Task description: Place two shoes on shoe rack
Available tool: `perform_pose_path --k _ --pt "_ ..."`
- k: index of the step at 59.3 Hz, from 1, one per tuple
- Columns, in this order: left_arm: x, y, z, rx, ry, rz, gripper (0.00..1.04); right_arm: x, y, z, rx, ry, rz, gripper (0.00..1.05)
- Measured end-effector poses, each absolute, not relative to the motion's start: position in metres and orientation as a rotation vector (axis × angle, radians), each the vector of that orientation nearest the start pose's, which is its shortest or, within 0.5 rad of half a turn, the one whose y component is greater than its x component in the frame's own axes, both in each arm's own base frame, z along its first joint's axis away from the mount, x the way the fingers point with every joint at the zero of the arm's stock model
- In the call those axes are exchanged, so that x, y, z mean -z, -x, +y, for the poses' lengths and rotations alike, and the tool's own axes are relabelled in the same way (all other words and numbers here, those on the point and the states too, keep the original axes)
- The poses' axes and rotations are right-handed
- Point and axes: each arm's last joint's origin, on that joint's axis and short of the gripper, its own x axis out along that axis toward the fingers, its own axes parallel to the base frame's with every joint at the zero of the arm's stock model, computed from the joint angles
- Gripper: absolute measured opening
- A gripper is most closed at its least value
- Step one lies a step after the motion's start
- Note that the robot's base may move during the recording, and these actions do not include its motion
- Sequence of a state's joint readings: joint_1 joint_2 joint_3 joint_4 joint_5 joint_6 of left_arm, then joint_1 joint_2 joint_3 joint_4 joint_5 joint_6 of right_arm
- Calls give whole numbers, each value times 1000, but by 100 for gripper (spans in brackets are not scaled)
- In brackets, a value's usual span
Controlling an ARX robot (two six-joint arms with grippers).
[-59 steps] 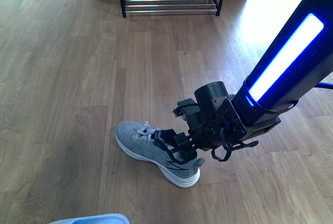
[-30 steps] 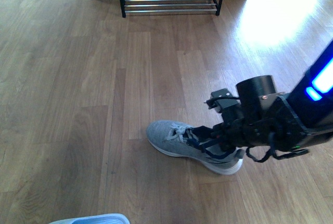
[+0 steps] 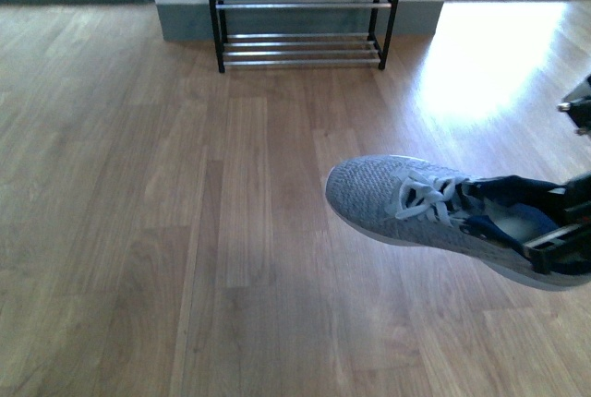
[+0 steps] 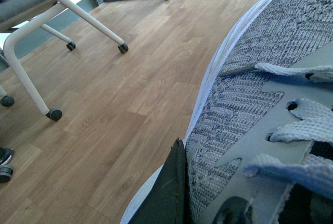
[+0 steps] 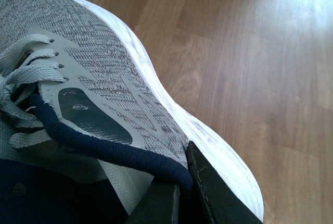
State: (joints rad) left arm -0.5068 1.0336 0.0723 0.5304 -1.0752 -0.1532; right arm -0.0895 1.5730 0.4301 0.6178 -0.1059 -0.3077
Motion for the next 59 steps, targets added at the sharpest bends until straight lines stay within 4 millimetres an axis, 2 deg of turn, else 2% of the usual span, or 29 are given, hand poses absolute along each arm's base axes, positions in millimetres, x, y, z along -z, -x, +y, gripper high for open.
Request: perform_pose_path --k 10,22,59 --pt "-130 -142 -50 -579 -162 263 2 -155 -230 -21 -99 248 411 1" --pt "-130 -142 -50 -579 -162 263 2 -174 -196 -20 -95 247 324 1" --pt "-130 -142 -50 -579 -162 263 2 -179 -192 -20 -87 250 298 1"
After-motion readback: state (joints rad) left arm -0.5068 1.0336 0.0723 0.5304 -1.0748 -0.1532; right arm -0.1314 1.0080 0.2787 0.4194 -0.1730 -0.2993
